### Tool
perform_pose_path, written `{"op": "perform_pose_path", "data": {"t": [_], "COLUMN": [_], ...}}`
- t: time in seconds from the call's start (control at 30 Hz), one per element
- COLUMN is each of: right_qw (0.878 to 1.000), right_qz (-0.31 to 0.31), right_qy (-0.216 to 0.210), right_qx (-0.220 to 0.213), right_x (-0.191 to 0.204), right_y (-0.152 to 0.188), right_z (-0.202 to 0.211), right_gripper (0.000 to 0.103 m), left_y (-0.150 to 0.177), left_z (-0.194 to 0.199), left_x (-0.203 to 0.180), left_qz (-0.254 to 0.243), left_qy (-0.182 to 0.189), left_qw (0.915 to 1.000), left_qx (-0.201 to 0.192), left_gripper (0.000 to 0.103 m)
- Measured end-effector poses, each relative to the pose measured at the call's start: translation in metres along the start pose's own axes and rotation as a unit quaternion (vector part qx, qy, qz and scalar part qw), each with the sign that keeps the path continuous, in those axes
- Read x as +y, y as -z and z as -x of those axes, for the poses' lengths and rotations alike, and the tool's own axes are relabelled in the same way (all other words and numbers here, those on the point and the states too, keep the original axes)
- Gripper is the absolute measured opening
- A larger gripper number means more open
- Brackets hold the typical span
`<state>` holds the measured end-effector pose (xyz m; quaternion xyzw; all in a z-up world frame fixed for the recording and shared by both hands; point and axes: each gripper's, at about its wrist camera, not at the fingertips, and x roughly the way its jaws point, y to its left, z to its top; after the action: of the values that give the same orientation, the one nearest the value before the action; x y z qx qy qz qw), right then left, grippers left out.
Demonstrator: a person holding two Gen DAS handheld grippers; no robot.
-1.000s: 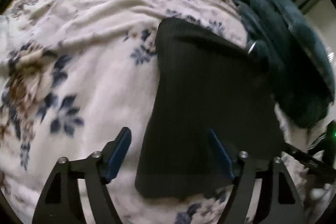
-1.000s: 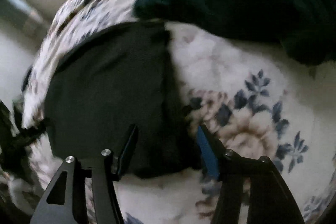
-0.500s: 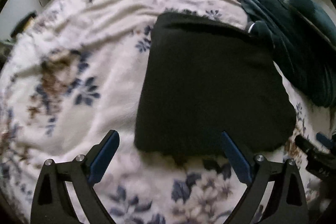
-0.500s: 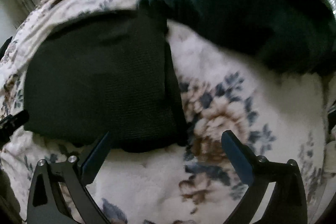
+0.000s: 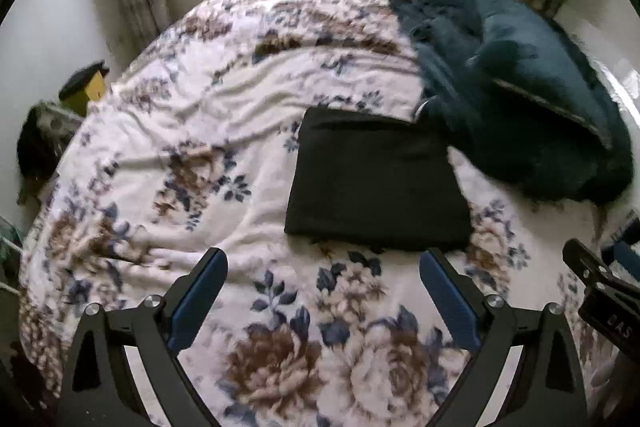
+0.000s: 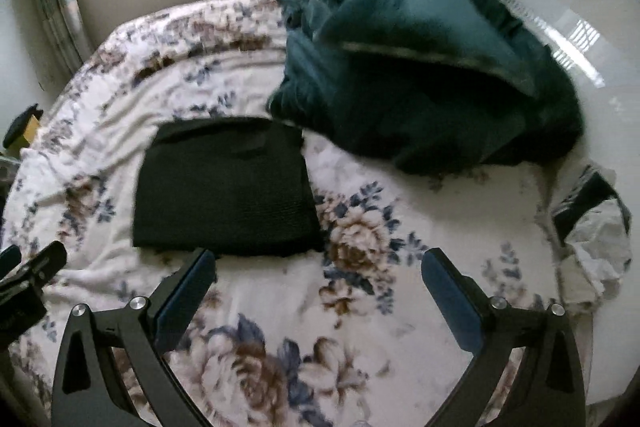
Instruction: Fold small clothes
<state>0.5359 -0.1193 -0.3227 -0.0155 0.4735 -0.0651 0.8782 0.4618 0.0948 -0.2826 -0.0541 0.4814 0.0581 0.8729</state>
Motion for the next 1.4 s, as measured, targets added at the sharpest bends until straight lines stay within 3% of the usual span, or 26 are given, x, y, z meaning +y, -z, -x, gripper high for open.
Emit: {"op": "perform_pose_path", "data": {"t": [0.37, 0.73, 1.0, 1.4], "right_qw": [0.998, 0.992, 0.989, 0.988], "right_qz": [-0.016, -0.003, 0.007, 0.006], "right_qy": [-0.001, -0.018, -0.026, -0.031], "right_qx": [-0.067, -0.127, -0.143, -0.149], "right_x": [-0.033, -0.054, -0.064, -0.072], "right_y": [0.028, 0.063, 0.084, 0.093], "right_z": [0.212, 0.378, 0.440, 0.464], "right_gripper": [0.103, 0.103, 0.103, 0.103], "left_y": [0.030, 0.057, 0.070, 0.079], "left_z": [0.172, 0.290, 0.325, 0.343], "left_x": [-0.009, -0.012, -0.007, -0.005], "left_qz": [-0.030, -0.036, -0.028, -0.024], "left_qy": [0.006, 0.009, 0.005, -0.002], "left_qw": [0.9987, 0.9955, 0.9942, 0.9929], "left_qx": [-0.040, -0.088, -0.104, -0.116], "left_gripper": [0.098, 0.098, 0.098, 0.103]}}
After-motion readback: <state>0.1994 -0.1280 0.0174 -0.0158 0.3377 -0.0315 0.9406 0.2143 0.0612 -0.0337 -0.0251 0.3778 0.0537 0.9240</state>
